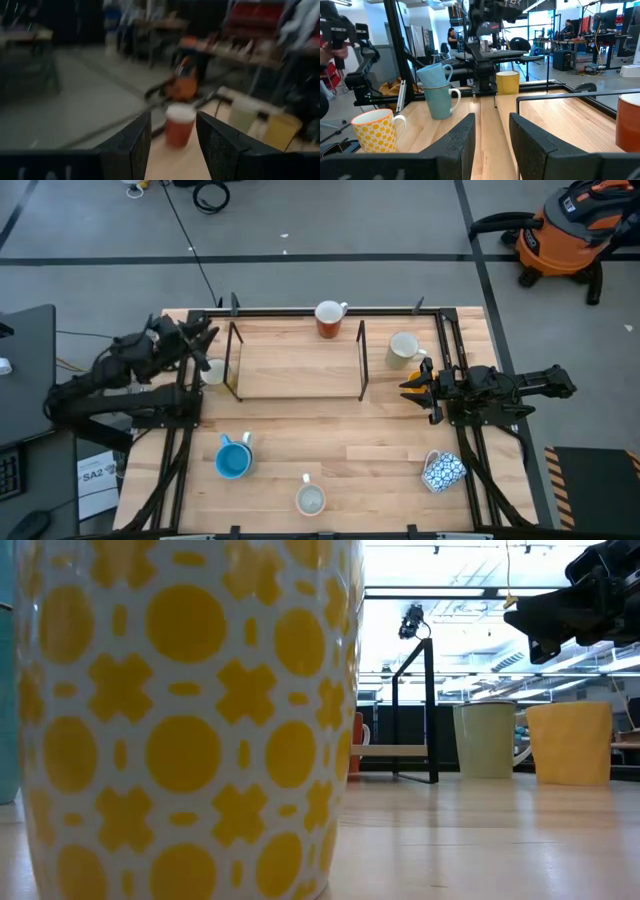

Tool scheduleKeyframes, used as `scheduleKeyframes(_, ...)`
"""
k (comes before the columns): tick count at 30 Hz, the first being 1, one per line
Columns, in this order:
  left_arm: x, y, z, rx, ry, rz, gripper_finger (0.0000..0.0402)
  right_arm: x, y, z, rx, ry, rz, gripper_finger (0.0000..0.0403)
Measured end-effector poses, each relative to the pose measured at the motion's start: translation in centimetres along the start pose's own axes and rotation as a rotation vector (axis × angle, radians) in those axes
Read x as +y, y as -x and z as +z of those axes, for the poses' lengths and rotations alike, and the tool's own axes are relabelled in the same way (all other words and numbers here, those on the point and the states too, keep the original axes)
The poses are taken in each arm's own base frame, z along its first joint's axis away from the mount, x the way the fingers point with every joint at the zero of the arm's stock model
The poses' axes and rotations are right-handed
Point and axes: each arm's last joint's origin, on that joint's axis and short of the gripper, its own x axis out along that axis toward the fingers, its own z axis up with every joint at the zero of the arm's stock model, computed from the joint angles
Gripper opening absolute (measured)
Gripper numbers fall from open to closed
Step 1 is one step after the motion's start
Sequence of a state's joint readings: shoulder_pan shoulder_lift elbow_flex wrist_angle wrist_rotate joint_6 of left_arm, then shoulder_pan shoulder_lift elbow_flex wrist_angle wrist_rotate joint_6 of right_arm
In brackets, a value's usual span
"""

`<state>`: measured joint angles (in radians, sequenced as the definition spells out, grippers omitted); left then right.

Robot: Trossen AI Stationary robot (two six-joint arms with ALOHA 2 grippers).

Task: Place coffee mugs
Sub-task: Put the light yellow mug on the shelf

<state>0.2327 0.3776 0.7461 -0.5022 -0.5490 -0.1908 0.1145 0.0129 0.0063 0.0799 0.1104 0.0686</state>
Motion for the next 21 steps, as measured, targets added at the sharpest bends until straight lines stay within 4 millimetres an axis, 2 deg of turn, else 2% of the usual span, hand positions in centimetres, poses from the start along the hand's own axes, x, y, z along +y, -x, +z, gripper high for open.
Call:
scheduleKeyframes(5, 0.1, 0.4, 2.9, 0.221, 0.017, 0.119, 0.0162, 0.0, 0.0, 0.0, -0.001, 0.000, 0.000, 0.0125)
scheduleKeyframes(10, 0.5, 0.6, 4.5, 0.416, 0.042, 0.258, 0.0162, 0.0, 0.0, 0.0, 0.000, 0.000, 0.000, 0.0125)
scheduleKeyframes(13, 0.6, 0.3, 4.5, 0.533, 0.072, 0.298, 0.0162, 0.0, 0.0, 0.0, 0.000, 0.000, 0.000, 0.0125)
scheduleKeyframes(21, 1.1, -1.2, 2.6, 0.862, 0.134, 0.371, 0.0162, 0.0, 0.0, 0.0, 0.000, 0.000, 0.000, 0.0125)
